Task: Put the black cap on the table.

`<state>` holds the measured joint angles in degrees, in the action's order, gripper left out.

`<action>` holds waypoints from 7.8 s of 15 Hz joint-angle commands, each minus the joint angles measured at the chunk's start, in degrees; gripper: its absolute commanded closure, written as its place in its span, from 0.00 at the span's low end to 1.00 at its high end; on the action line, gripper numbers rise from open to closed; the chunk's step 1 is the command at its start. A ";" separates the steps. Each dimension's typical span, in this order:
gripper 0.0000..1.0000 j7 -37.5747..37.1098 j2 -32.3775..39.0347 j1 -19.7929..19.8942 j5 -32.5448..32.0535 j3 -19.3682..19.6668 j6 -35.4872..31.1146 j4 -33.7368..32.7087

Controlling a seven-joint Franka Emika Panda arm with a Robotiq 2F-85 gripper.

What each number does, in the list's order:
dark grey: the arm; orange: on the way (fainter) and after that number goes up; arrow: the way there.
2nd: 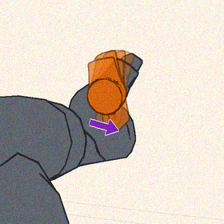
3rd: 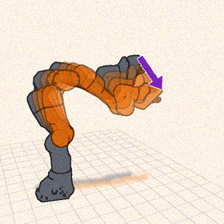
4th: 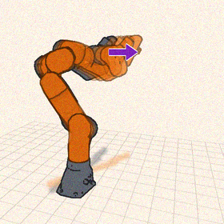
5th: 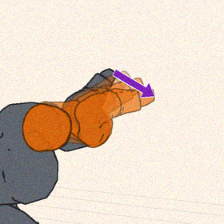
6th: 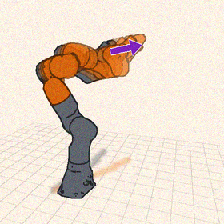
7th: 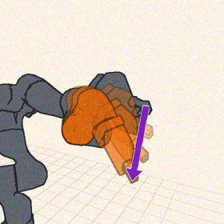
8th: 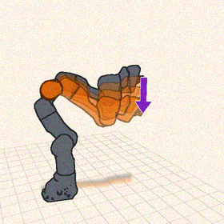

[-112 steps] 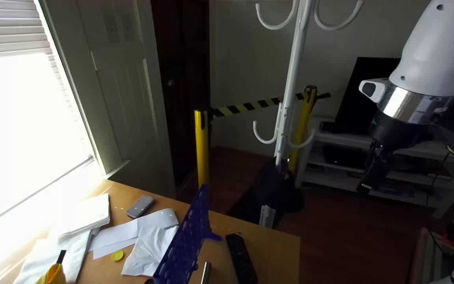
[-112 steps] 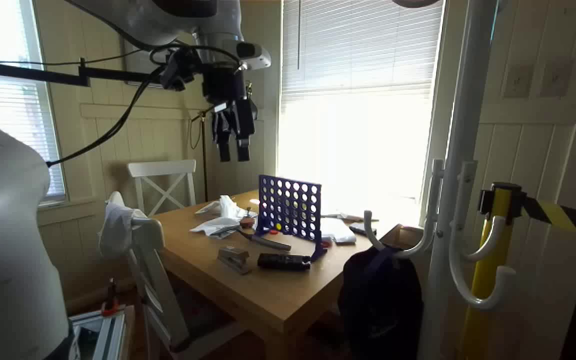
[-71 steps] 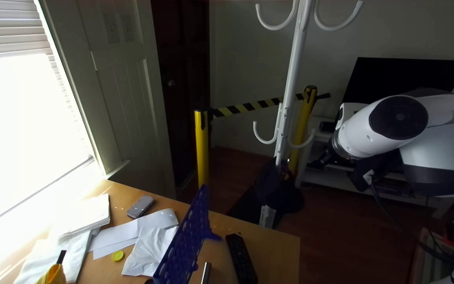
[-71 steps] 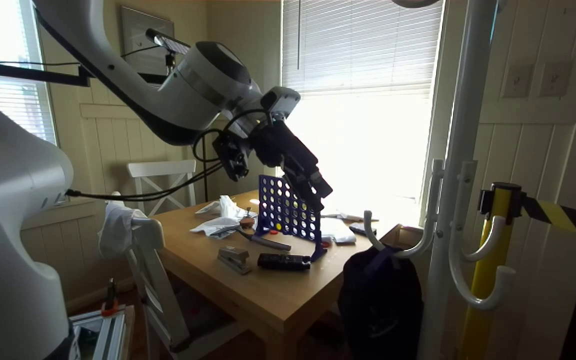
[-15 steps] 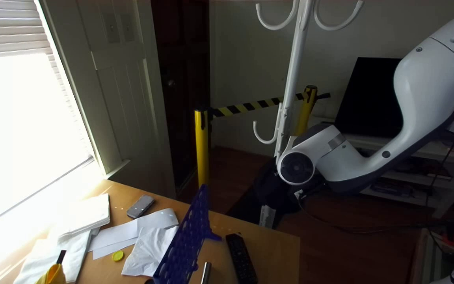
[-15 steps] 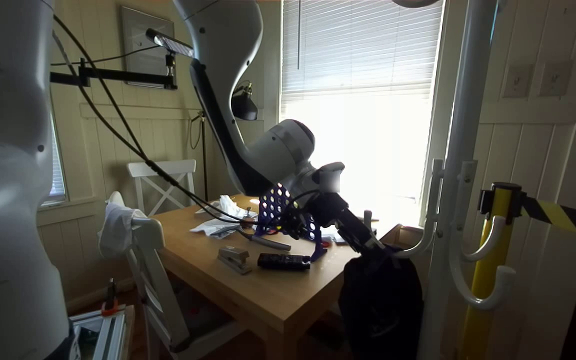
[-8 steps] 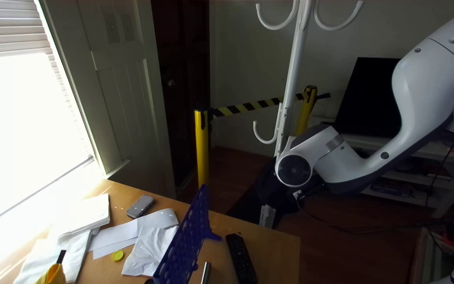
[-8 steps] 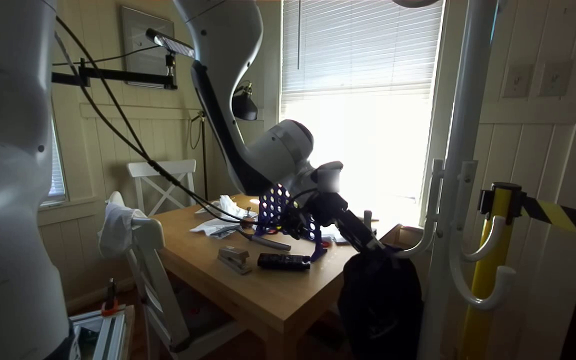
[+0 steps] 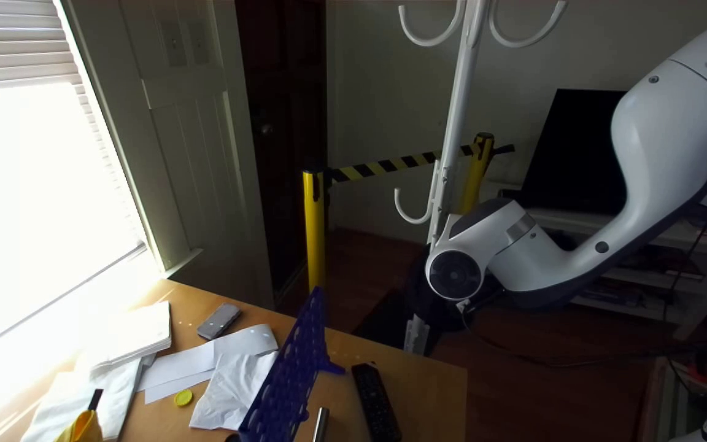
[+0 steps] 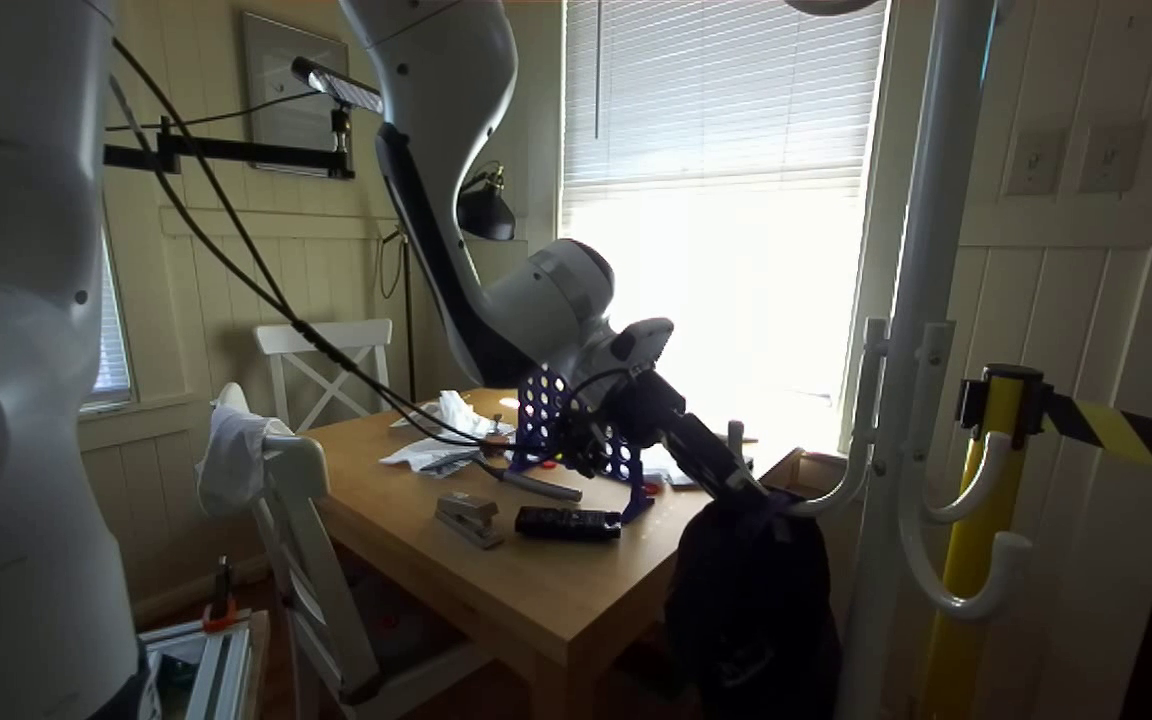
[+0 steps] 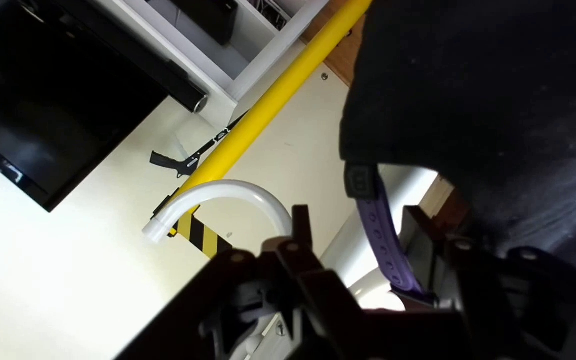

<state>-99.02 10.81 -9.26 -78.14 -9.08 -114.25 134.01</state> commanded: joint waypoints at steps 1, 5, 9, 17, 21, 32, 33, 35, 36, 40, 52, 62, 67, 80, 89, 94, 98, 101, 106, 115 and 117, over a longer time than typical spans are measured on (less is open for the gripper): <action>0.52 -2.45 0.86 -1.19 -2.72 -0.26 3.66 -0.84; 0.45 -2.55 0.84 -1.48 -6.10 -0.36 3.96 -0.41; 0.51 -2.21 1.38 -1.03 -9.10 -0.27 3.16 -0.26; 0.48 -0.43 1.02 -0.66 -7.21 -0.66 1.62 0.37; 0.48 -0.23 2.04 -0.22 -7.45 -0.32 1.09 0.36; 0.42 -0.38 5.54 0.14 -9.00 0.11 0.70 -0.68; 0.42 -0.60 5.65 0.13 -9.44 0.24 0.91 -0.87; 0.43 -1.07 5.85 0.14 -10.58 0.54 1.42 -1.29; 0.45 -1.21 6.03 0.13 -11.51 0.69 1.81 -1.49; 0.47 -1.95 6.90 0.32 -13.93 0.97 2.20 -1.85; 0.92 -1.01 4.31 -0.21 -13.44 -0.16 5.30 -0.46; 0.99 5.04 -2.88 -0.45 -9.66 -2.70 2.28 2.67; 0.99 7.92 -7.13 -1.02 -6.36 -3.51 -0.11 3.47; 0.99 9.71 -18.74 -4.01 -1.51 -4.58 -5.71 4.78; 0.99 25.13 -23.92 -6.60 21.17 -3.49 -31.34 3.67; 0.99 41.02 -21.22 -10.60 43.40 -1.78 -35.33 3.69; 0.99 52.75 -20.71 -10.71 59.06 -5.22 -34.49 3.45; 0.99 60.82 -19.70 -11.41 69.18 -6.59 -36.37 3.14; 0.99 78.18 -16.86 -16.96 88.73 -4.67 -38.88 1.19; 0.99 88.44 -12.30 -15.15 94.67 -11.97 -37.81 -2.16; 0.99 90.56 -10.81 -15.44 96.03 -12.83 -38.28 -3.49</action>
<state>-12.82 -3.14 -24.19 14.36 -20.91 -151.77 133.73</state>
